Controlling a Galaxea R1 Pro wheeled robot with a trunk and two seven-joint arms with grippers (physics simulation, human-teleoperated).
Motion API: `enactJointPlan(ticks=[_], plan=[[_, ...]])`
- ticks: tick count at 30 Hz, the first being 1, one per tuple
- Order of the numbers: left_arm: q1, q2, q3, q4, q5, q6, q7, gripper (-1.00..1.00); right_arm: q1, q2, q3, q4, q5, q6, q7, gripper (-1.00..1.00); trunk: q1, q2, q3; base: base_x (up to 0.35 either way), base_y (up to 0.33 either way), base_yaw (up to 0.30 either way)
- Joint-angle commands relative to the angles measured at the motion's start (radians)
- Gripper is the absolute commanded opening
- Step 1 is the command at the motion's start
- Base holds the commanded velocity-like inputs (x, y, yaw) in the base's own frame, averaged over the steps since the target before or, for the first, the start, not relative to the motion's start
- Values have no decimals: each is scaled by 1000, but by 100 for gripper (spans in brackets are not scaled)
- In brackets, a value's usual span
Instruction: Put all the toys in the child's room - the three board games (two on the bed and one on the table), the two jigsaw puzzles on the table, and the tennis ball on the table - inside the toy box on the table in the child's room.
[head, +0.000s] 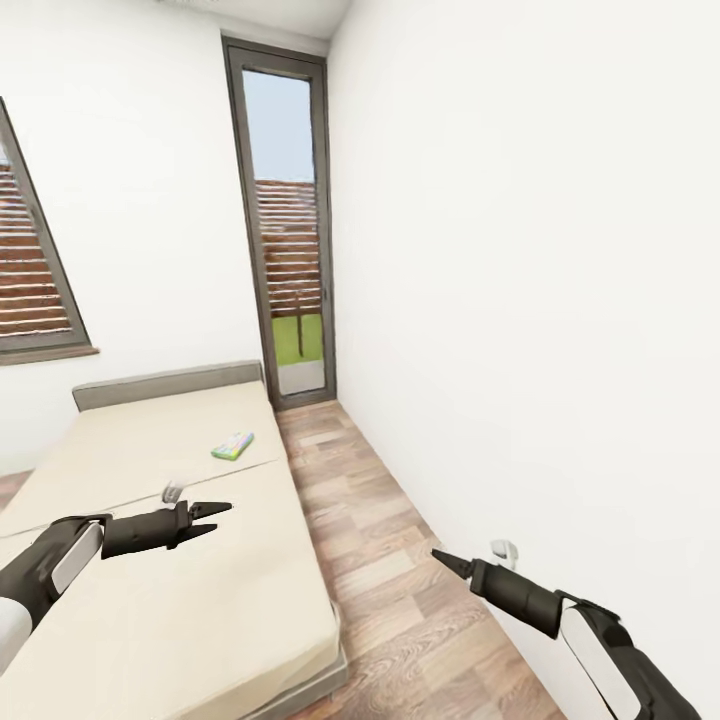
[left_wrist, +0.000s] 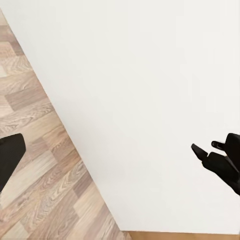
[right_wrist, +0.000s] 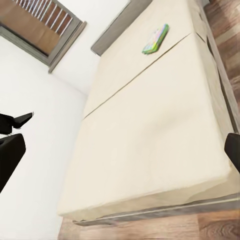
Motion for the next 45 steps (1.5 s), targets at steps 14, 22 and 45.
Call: enactJointPlan(ticks=[14,22,45], plan=[[-1,1,-5,1,7,6,0,100,0,-1,7,0,-11,9,-15,100,1,-1,0,41,-54,292],[-1,1,-5,1,7,6,0,100,0,-1,7,1,-11,11,-29,100,1,-1,0,2,-3,292],[-1,-2,-6,1,7,5,0,100,0,1,7,2,-11,13,-37,100,1,-1,0,0,-67,292]])
